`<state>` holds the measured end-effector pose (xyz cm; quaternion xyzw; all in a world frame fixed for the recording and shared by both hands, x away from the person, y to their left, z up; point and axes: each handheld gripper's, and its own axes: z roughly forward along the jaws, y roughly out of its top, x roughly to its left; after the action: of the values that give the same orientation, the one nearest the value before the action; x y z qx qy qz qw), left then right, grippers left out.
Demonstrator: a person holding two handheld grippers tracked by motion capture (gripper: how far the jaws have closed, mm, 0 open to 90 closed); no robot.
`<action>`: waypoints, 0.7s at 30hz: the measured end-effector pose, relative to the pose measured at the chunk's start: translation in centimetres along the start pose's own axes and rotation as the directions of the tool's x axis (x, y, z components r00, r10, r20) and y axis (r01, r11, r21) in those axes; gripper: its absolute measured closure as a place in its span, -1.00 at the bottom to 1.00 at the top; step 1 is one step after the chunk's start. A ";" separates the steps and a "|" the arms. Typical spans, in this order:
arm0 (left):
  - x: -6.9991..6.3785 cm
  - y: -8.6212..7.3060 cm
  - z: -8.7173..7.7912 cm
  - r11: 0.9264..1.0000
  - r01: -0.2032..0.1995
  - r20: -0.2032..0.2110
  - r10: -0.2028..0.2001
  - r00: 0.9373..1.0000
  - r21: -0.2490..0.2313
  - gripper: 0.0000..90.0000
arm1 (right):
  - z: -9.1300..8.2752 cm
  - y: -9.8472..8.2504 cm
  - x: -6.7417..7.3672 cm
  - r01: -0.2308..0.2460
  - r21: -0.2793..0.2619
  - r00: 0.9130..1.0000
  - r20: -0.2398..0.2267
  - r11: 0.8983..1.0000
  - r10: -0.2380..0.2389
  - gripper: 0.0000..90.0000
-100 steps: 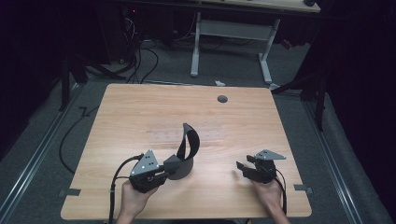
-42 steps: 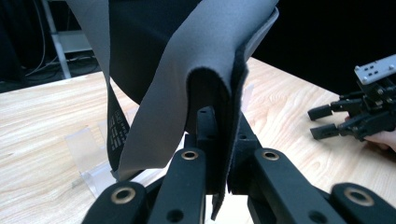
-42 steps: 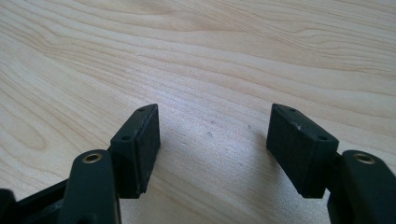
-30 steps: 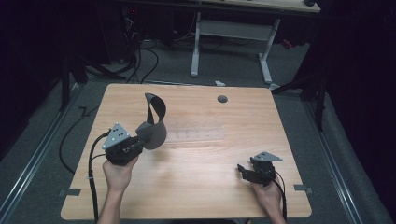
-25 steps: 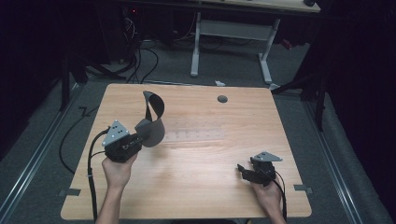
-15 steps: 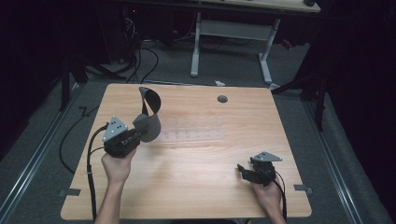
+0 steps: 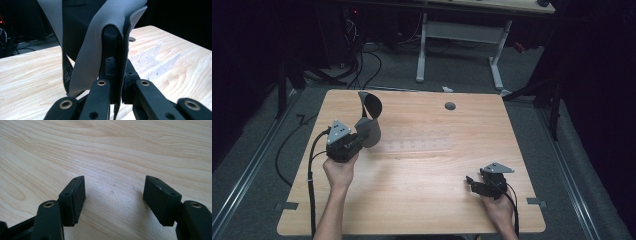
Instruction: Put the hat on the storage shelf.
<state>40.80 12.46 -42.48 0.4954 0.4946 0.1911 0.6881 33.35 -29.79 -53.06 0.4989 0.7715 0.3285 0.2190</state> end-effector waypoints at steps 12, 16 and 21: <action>0.7 -0.4 1.1 1.000 0.007 -0.017 -0.007 1.000 -0.013 0.92 | 0.0 0.0 0.0 0.001 0.001 1.000 0.000 1.000 -0.001 -0.23; 0.8 -0.8 1.4 1.000 -0.002 -0.025 0.002 1.000 -0.007 0.92 | 0.0 0.0 0.0 0.001 0.001 1.000 0.000 1.000 -0.001 -0.23; 0.6 -1.4 1.8 1.000 -0.020 -0.029 0.020 0.999 0.001 0.92 | 0.0 0.0 0.0 0.001 0.000 1.000 0.000 1.000 -0.001 -0.23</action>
<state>42.37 11.44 -43.93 0.4978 0.4995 0.2049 0.6787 33.34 -29.80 -53.06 0.4986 0.7717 0.3284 0.2190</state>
